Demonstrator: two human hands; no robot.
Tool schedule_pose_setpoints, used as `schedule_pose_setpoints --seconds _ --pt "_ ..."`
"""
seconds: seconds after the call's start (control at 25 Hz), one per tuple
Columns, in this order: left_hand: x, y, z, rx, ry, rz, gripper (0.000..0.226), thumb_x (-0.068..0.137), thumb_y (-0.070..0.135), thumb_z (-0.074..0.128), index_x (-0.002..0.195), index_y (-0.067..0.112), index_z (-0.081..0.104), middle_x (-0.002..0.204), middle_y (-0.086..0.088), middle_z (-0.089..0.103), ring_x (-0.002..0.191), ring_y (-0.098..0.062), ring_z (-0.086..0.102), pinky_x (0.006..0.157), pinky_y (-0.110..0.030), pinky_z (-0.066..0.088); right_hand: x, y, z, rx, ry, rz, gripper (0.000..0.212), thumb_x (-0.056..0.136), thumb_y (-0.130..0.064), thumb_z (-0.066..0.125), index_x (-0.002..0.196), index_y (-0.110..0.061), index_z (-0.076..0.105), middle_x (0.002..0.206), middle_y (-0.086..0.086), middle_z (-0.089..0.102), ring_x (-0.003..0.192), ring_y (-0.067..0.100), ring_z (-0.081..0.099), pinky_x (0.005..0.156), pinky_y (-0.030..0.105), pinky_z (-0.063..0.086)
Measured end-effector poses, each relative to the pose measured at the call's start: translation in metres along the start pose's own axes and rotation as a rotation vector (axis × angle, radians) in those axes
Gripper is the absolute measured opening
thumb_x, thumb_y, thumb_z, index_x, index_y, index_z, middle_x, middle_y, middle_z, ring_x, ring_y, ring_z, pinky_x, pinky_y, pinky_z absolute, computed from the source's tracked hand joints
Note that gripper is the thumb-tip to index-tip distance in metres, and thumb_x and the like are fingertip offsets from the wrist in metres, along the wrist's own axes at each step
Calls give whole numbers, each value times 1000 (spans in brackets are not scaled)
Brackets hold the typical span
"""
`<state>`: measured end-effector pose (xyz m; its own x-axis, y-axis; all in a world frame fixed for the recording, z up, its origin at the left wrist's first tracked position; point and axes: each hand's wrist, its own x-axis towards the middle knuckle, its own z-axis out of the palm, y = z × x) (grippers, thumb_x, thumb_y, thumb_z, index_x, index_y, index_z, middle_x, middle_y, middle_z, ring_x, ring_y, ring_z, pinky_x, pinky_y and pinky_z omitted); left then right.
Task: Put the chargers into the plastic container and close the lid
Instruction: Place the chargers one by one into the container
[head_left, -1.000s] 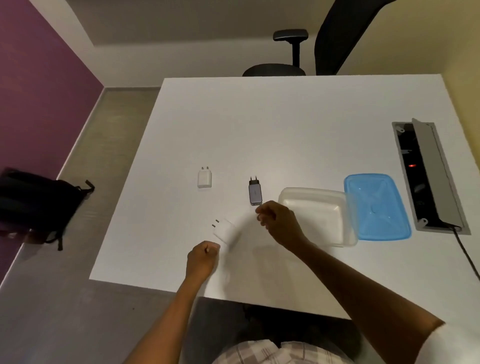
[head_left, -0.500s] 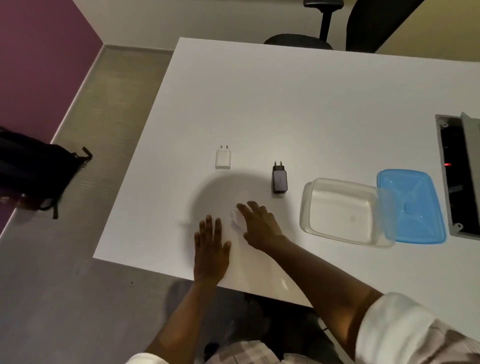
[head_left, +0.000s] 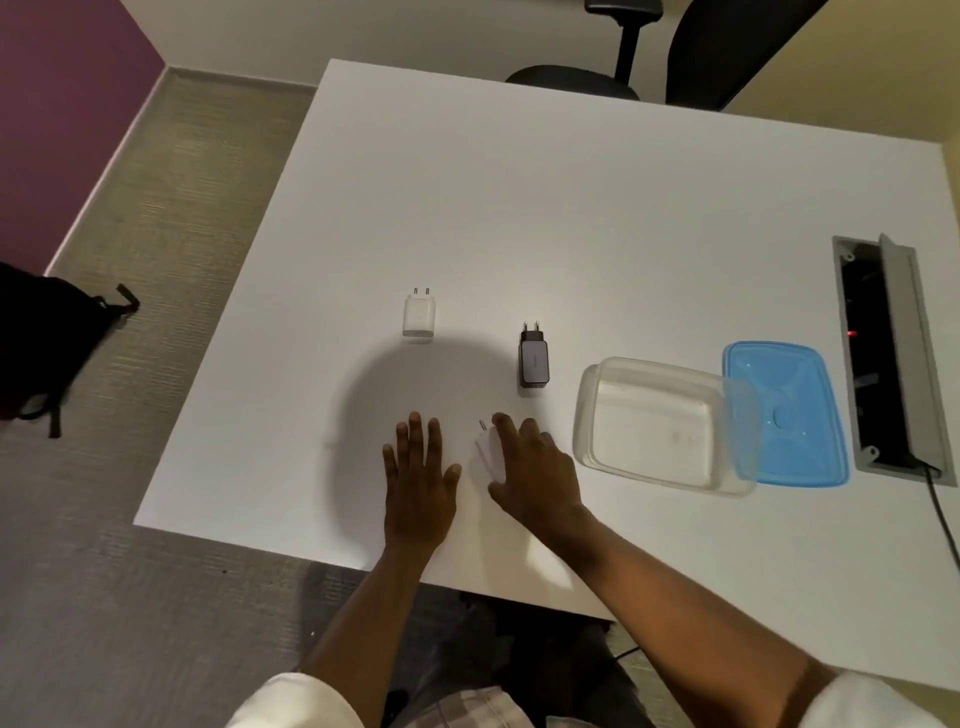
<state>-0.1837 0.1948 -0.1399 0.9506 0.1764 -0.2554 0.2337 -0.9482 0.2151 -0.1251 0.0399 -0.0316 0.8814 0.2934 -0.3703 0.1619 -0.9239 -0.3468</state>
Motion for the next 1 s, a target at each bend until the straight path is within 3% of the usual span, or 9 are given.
schedule_pose_setpoints --seconds 0.12,0.24,0.36,0.6,1.0 --pt "10 21 3 -15 22 8 70 100 48 31 158 17 6 167 -12 1 155 -33 2 125 -51 4 -32 16 -27 116 192 35 78 72 -49 72 137 -29 32 120 3 57 99 24 64 76 35 59" --pt "17 40 7 -23 34 35 69 100 48 24 158 15 7 167 -13 3 154 -33 4 125 -54 10 -46 45 -54 301 264 172 86 66 -51 77 136 -34 31 119 -1 57 99 22 63 74 30 55" --pt "19 50 13 -41 85 3 68 100 49 18 158 15 7 167 -12 4 155 -32 4 125 -54 11 -38 76 -69 272 305 268 87 65 -47 80 136 -30 31 117 2 57 102 27 60 71 30 45" --pt "20 50 20 -88 161 8 69 99 49 25 158 18 9 168 -9 8 155 -29 6 125 -51 12 -8 126 -63 220 165 372 90 63 -44 83 134 -24 32 113 9 57 100 33 60 73 36 48" --pt "22 50 19 -97 160 -23 69 97 48 29 158 19 13 167 -8 14 154 -29 13 125 -50 13 37 139 -38 174 -37 343 86 59 -41 86 125 -19 36 112 14 56 96 35 60 72 36 46"
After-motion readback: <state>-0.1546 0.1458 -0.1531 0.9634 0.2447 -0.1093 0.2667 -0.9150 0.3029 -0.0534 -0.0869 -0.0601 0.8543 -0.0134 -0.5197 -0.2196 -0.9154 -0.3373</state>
